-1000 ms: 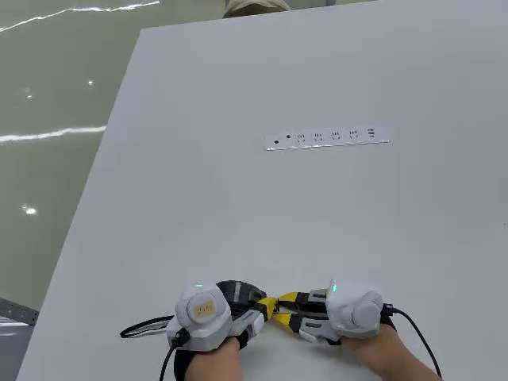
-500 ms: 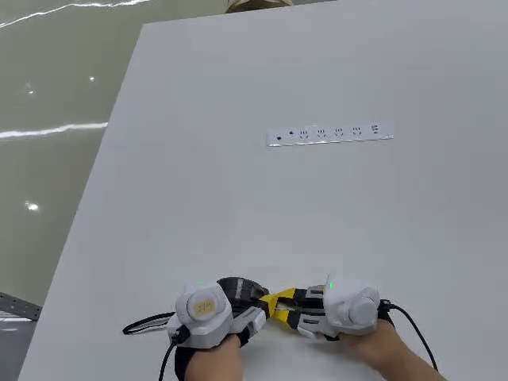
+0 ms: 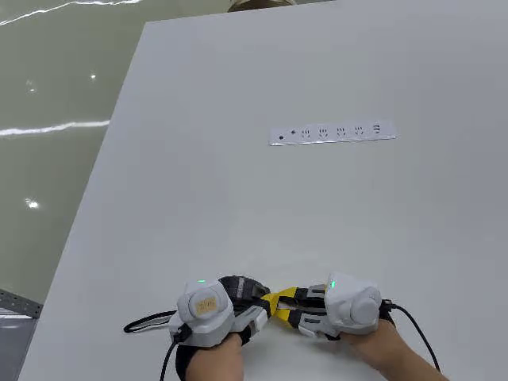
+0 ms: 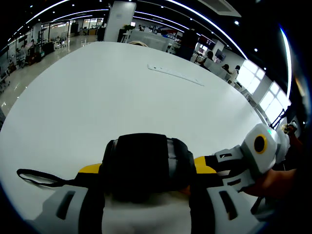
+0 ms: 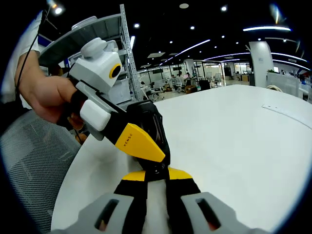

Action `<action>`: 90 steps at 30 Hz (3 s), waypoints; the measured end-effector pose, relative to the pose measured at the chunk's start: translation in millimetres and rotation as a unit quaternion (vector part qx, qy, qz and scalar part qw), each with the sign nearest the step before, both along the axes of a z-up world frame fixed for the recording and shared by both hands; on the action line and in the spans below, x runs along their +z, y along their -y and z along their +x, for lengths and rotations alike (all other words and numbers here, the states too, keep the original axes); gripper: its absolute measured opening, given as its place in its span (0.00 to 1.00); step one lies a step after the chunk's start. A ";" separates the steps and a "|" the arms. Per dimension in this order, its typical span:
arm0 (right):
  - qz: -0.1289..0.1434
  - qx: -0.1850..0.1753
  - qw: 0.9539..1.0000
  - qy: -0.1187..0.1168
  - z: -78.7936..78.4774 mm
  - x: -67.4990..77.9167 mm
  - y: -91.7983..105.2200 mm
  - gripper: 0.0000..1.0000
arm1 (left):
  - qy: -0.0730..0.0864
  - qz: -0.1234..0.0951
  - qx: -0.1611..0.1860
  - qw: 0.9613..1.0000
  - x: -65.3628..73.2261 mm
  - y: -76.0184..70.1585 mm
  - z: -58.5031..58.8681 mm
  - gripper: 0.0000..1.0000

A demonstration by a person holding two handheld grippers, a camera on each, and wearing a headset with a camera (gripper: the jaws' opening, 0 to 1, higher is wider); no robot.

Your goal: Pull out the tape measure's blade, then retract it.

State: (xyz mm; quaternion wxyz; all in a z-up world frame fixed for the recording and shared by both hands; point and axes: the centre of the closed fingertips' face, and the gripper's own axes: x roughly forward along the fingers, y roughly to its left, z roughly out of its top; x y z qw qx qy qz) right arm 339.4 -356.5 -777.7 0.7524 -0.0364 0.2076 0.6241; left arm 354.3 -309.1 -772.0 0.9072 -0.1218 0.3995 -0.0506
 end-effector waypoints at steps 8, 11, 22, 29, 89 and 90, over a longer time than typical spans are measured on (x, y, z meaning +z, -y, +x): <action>0.001 -0.005 1.000 0.001 0.3 -0.9 0.4 0.14 | 0.000 0.003 -0.003 1.000 -0.1 0.0 0.6 0.70; 0.004 -0.006 1.000 -0.005 -0.3 0.8 0.9 0.15 | -0.001 0.005 -0.004 1.000 -0.9 0.1 0.9 0.70; 0.011 -0.008 1.000 -0.008 -2.1 2.4 1.1 0.23 | 0.002 0.000 -0.009 1.000 -0.6 0.2 1.1 0.71; 0.014 -0.007 1.000 -0.016 -2.7 2.8 0.2 0.26 | 0.009 0.003 -0.012 1.000 2.0 -0.5 1.8 0.71; -0.027 -0.122 0.992 -0.020 -21.2 26.8 75.1 0.34 | 0.057 -0.039 -0.173 0.982 21.1 -4.2 -31.1 0.71; -0.028 -0.123 0.992 -0.020 -21.9 27.7 76.2 0.35 | 0.057 -0.040 -0.179 0.981 21.4 -4.1 -32.6 0.70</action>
